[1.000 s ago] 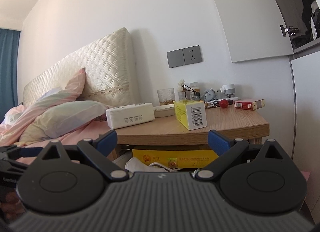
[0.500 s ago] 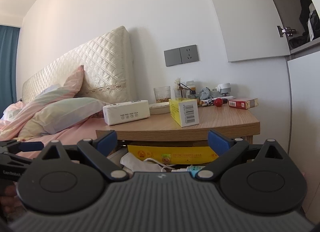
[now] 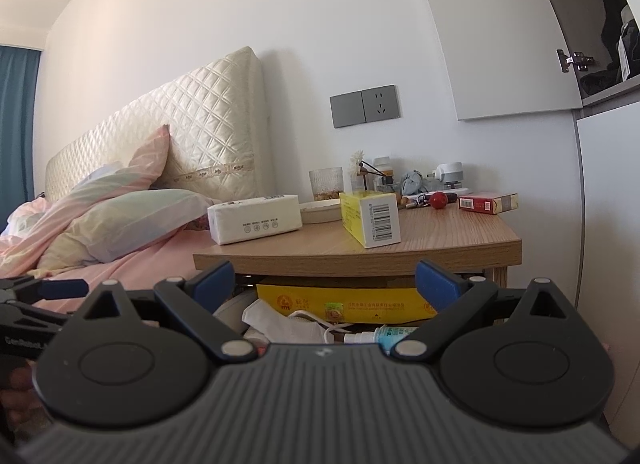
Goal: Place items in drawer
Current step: 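Release the knob and back the left gripper away from the drawer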
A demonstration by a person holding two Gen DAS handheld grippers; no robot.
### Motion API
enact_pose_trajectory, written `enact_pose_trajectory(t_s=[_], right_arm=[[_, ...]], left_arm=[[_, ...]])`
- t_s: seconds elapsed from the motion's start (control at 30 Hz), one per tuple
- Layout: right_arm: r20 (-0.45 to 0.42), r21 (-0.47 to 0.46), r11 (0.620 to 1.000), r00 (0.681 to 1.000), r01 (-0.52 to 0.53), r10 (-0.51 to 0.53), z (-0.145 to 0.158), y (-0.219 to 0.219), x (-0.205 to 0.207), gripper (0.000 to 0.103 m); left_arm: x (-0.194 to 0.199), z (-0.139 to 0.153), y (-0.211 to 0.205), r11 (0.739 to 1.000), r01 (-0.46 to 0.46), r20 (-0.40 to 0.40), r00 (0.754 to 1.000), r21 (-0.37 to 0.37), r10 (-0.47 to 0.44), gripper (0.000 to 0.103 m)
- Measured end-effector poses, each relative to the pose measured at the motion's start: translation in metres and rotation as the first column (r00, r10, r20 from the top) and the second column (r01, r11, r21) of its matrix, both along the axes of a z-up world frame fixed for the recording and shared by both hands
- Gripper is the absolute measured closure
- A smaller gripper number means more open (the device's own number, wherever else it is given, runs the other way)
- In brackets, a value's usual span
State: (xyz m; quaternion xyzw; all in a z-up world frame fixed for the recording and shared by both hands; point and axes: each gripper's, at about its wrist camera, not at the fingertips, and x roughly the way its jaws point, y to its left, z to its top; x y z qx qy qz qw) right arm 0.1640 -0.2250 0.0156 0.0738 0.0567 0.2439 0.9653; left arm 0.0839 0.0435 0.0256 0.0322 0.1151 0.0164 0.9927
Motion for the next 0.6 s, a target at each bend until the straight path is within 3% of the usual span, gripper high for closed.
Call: enact_pose_trajectory(t_s=[0.6], right_arm=[[-0.021,0.009,1.000,1.000,0.010,-0.010,0.000,-0.011,0.000,0.004]], left_arm=[[0.003,-0.003,0.000,1.000,-0.017,-0.015,1.000,0.002,0.017,0.000]])
